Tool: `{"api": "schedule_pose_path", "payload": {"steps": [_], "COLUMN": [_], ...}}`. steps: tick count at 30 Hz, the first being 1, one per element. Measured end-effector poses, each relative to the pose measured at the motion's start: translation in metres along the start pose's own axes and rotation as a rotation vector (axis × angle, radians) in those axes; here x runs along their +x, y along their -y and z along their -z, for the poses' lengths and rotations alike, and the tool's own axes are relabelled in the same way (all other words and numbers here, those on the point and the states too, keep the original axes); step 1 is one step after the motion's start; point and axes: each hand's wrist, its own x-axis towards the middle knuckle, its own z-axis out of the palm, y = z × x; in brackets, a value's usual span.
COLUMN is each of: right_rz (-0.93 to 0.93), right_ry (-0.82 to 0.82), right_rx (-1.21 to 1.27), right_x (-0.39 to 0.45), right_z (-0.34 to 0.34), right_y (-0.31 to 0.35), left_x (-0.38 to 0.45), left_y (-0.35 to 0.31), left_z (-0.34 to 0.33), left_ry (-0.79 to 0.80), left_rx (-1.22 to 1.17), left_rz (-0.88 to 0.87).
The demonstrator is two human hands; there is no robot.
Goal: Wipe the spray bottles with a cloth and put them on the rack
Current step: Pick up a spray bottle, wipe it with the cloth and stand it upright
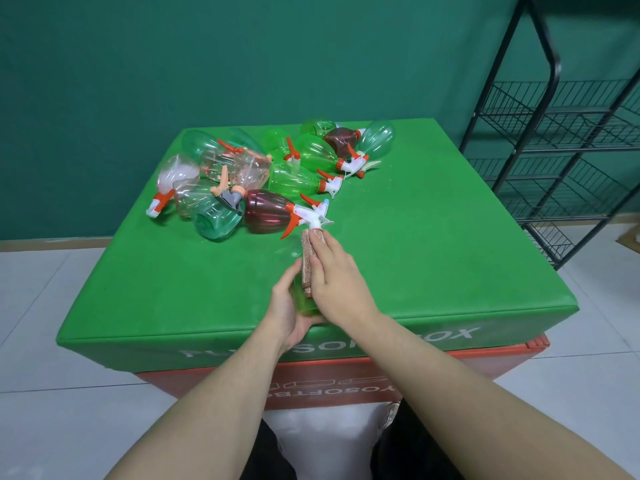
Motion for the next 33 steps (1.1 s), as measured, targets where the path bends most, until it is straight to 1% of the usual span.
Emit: {"api": "schedule_pose_path", "payload": {"steps": [4, 7, 11, 14, 18, 21, 26, 30, 33], "right_rz": [0.091, 0.115, 0.209, 0.251, 0.284, 0.246, 0.185, 0.028, -0.028], "right_ry": [-0.015, 0.020, 0.031, 0.040, 0.030, 0.011, 0.015, 0.011, 0.021], "right_rx": [-0.104, -0.189, -0.269, -0.286, -0.232, -0.156, -0.092, 0.090, 0.111], "right_x": [-0.020, -0.037, -0.051, -0.056, -0.052, -0.040, -0.011, 0.010, 0.014], "right_z": [-0.005, -0.006, -0.009, -0.010, -0.006, -0.002, 0.004, 0.008, 0.006], "right_y": [-0.010, -0.016, -0.026, -0.035, -0.035, -0.029, -0.014, -0.004, -0.001], "left_x": [0.001, -0.001, -0.004, -0.002, -0.001, -0.003, 0.000, 0.000, 0.000], "left_y": [0.003, 0.004, 0.003, 0.004, 0.002, 0.000, -0.002, -0.002, -0.001], "left_z": [-0.001, -0.004, -0.005, -0.001, -0.002, -0.006, -0.001, -0.001, -0.001], "left_ry": [0.006, 0.013, 0.003, -0.059, -0.026, 0.030, 0.039, 0.050, 0.023], "left_rx": [-0.033, -0.006, 0.035, 0.040, 0.005, 0.015, 0.021, 0.054, 0.023], "left_rz": [0.007, 0.030, 0.046, 0.029, 0.033, 0.055, 0.031, 0.030, 0.016]}}
